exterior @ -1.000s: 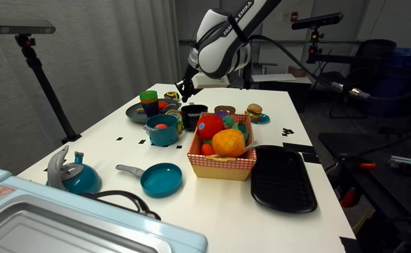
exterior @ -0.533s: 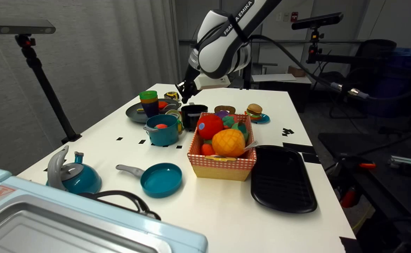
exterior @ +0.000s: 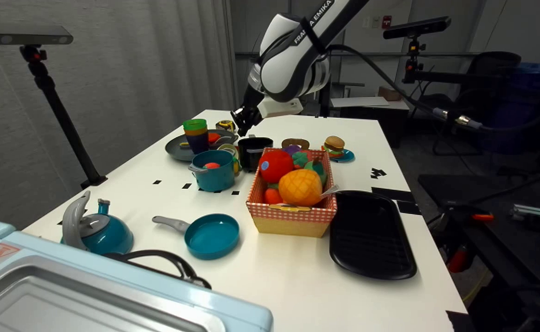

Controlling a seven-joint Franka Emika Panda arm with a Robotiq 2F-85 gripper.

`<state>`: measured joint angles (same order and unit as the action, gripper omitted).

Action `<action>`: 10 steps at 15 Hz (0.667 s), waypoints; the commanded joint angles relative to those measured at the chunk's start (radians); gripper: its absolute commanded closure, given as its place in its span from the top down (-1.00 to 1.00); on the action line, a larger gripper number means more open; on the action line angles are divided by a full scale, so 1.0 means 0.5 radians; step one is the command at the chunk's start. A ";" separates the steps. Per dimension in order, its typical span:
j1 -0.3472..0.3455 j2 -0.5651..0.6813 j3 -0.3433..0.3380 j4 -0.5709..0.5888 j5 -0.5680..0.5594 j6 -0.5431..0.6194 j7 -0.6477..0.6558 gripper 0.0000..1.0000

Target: Remove the lid from the black pot

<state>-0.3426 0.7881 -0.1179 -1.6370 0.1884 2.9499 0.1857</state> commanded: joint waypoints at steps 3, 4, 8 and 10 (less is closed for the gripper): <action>-0.091 0.010 0.106 0.045 0.044 0.040 -0.137 0.13; -0.099 0.011 0.116 0.048 0.045 0.041 -0.147 0.27; -0.133 0.014 0.162 0.056 0.055 0.051 -0.175 0.87; -0.152 0.016 0.190 0.059 0.060 0.056 -0.191 1.00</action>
<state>-0.3861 0.7881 -0.0622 -1.6250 0.1884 2.9504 0.1437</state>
